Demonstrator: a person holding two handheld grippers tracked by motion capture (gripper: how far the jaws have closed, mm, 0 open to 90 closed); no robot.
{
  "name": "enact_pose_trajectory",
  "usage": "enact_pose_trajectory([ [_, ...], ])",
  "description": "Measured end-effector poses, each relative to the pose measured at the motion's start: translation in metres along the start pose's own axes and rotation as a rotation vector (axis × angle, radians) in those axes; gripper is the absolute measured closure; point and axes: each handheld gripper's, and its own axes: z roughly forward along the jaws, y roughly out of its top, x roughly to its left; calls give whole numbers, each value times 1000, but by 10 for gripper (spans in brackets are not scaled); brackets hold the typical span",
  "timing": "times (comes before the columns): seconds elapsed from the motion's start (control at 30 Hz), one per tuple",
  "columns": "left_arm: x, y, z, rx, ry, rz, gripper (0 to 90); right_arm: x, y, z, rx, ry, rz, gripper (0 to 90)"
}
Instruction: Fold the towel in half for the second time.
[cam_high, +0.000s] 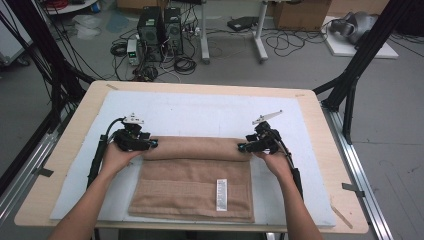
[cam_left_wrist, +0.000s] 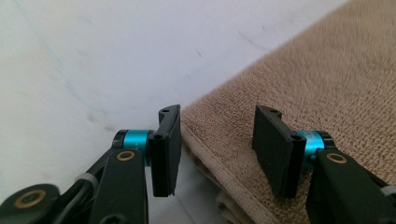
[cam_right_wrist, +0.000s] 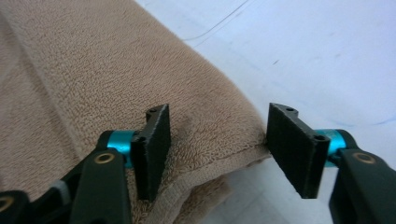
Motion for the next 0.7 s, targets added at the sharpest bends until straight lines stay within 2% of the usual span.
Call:
enact_pose_trajectory([
  [0.07, 0, -1, -1, -4, -26, -2, 601, 0, -1, 2, 11, 46, 11, 513],
  [0.13, -3, 0, -1, 2, -33, 16, 684, 1, -1, 3, 23, 83, 7, 627],
  [0.23, -7, 1, -4, 1, -19, 49, 800, 7, 1, 0, 32, 87, -40, 745],
  [0.3, -7, 2, -9, -13, -9, 58, 844, 11, 3, -4, 24, 72, -70, 768],
  [0.47, -8, 0, -31, -105, -17, 48, 859, 20, 5, -20, -27, 69, -109, 778],
  [0.57, -14, -3, -47, -143, -21, 75, 861, 31, 4, -33, -53, 75, -143, 777],
  [0.7, -31, -14, -71, -192, -26, 128, 861, 50, -4, -50, -89, 98, -195, 771],
])
